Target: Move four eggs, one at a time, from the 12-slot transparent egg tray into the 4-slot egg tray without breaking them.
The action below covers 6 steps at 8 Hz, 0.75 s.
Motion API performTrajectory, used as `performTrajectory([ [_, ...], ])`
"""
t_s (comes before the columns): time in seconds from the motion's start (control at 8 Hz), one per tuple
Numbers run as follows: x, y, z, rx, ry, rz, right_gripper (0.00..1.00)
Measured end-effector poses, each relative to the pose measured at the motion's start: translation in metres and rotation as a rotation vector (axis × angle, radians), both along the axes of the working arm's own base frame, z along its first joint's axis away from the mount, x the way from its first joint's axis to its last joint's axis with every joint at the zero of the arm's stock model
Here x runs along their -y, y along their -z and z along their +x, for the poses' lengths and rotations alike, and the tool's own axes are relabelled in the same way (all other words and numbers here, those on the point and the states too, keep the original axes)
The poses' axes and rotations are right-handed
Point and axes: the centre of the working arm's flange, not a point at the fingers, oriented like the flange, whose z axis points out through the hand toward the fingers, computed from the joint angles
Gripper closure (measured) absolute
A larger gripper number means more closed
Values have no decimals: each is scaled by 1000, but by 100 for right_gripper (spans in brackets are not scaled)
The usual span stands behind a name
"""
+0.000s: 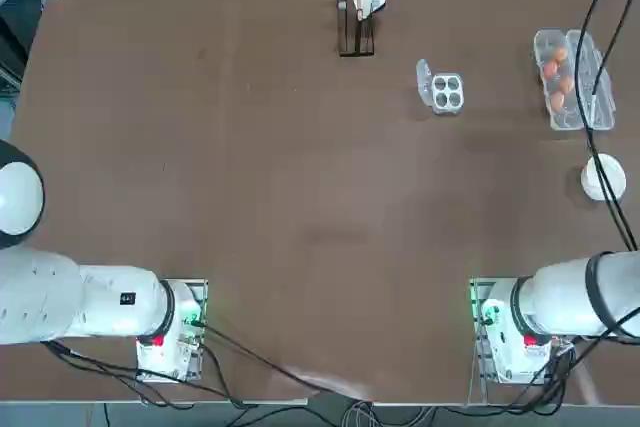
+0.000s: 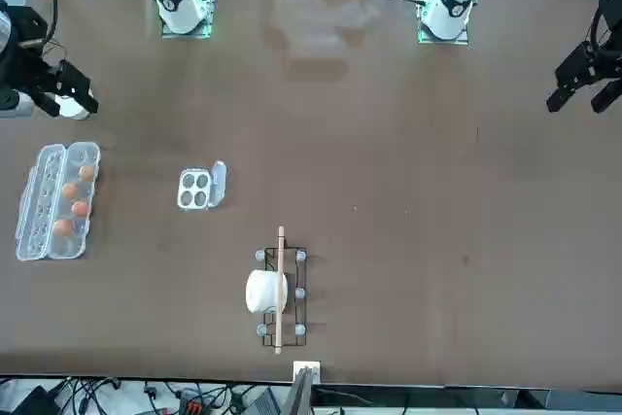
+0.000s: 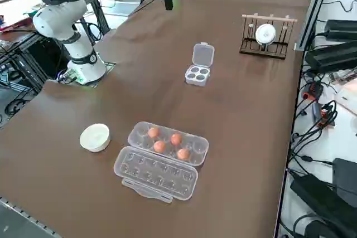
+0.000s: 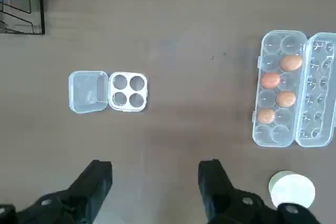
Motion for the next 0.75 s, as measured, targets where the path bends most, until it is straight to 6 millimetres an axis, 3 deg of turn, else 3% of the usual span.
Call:
performTrajectory([
  [0.75, -1, 4, 3, -15, -1, 0, 0],
])
